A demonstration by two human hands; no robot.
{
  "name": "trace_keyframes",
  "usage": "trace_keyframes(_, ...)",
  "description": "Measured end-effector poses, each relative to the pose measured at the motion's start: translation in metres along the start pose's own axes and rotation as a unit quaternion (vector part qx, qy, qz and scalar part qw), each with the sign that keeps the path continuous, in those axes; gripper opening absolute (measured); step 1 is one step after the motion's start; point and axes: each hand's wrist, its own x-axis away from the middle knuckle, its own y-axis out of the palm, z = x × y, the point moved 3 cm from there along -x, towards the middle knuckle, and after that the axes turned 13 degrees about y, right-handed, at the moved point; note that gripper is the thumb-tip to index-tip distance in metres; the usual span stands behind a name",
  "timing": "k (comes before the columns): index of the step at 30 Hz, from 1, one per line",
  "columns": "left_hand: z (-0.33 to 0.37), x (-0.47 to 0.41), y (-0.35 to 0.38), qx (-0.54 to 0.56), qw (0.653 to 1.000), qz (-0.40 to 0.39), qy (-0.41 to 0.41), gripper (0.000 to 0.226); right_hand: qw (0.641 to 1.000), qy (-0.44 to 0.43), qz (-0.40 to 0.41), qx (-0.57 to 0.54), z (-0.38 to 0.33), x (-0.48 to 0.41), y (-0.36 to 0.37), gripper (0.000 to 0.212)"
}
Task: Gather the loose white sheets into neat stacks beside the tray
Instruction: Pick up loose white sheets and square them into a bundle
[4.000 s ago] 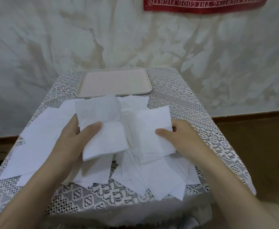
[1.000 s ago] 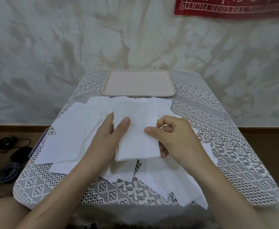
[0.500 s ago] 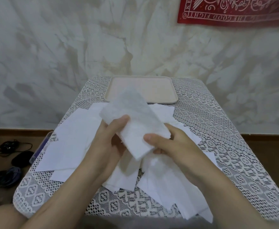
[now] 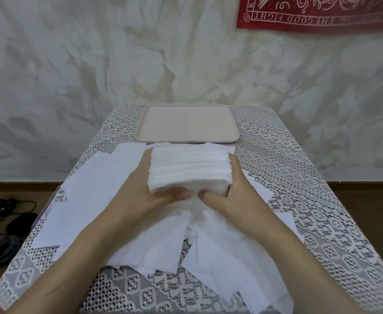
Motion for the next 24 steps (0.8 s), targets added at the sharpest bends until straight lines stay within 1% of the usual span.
trace_keyframes(3,-0.003,-0.001,-0.001,0.004,1.000,0.011,-0.011,0.086,1.000,0.001,0.001,-0.001,0.001,-0.002,-0.001,0.063)
trace_keyframes(6,-0.005,-0.002,-0.002,-0.055,0.998,0.001,-0.005,0.089,1.000,0.006,-0.018,0.010,0.001,0.001,0.002,0.050)
trace_keyframes(9,-0.004,-0.007,-0.004,-0.040,0.999,0.003,0.004,0.082,0.999,-0.033,-0.005,-0.003,-0.005,0.005,-0.001,0.043)
trace_keyframes(11,0.002,-0.008,-0.004,-0.003,0.999,0.038,0.015,0.073,0.997,-0.064,0.007,-0.052,-0.012,0.008,-0.005,0.043)
trace_keyframes(13,0.007,-0.004,-0.005,0.069,0.993,0.099,0.010,0.068,0.989,-0.067,0.008,-0.132,-0.016,0.010,-0.008,0.041)
trace_keyframes(14,0.007,-0.002,-0.004,0.120,0.985,0.124,-0.005,0.066,0.984,-0.055,-0.003,-0.171,-0.016,0.012,-0.007,0.041)
trace_keyframes(16,0.007,0.004,0.001,0.198,0.968,0.150,-0.040,0.065,0.978,-0.010,-0.045,-0.205,-0.013,0.015,-0.002,0.050)
trace_keyframes(18,0.010,0.006,0.004,0.222,0.959,0.168,-0.060,0.054,0.975,0.043,-0.090,-0.199,-0.007,0.017,0.002,0.057)
trace_keyframes(20,0.011,0.009,0.002,0.205,0.962,0.164,-0.068,0.047,0.970,0.077,-0.121,-0.198,-0.005,0.019,0.002,0.058)
trace_keyframes(21,0.011,0.010,0.000,0.184,0.970,0.147,-0.069,0.047,0.969,0.084,-0.128,-0.192,-0.005,0.020,0.000,0.057)
trace_keyframes(24,0.013,0.018,0.003,0.114,0.988,0.059,-0.090,0.051,0.972,0.090,-0.158,-0.147,-0.008,0.026,0.002,0.055)
